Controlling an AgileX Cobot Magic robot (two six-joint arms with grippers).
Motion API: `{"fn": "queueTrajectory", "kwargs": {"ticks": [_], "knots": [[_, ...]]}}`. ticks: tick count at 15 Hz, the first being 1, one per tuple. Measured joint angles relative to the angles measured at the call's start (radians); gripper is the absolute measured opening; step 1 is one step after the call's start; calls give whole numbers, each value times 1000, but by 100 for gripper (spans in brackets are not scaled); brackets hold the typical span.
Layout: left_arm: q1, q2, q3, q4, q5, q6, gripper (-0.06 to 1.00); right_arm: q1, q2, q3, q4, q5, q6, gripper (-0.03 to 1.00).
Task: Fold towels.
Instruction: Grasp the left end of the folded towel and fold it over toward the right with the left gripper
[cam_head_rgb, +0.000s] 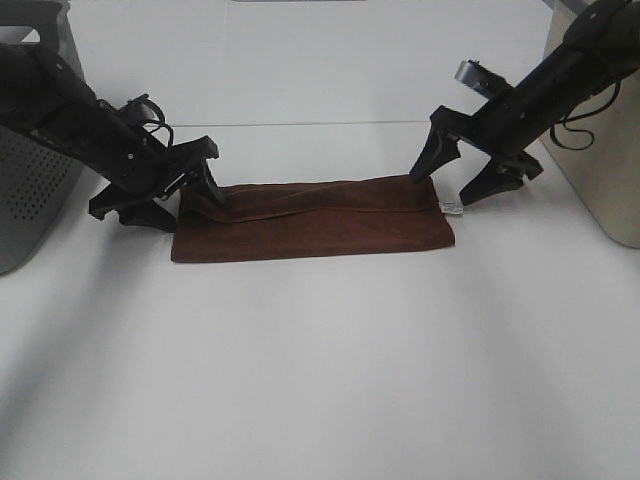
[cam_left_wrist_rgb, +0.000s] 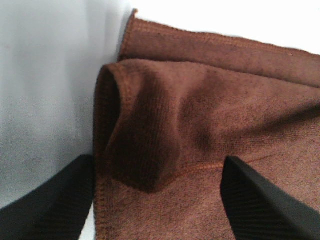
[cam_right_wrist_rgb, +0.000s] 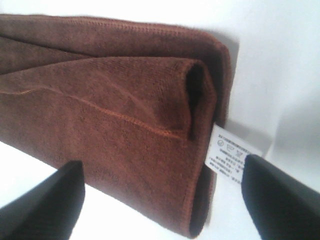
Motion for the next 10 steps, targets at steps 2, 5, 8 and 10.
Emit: {"fn": "queueTrajectory", "kwargs": {"ticks": [2, 5, 8, 10], "knots": [[0, 10, -1, -31, 3, 16, 56, 0, -44, -4, -63, 0, 38, 81], [0, 25, -1, -32, 16, 76, 22, 0, -49, -4, -134, 30, 89, 81], [12, 25, -1, -30, 27, 79, 2, 0, -49, -4, -139, 38, 91, 81], [42, 22, -1, -20, 57, 61, 2, 0, -49, -4, -139, 48, 91, 81]]}}
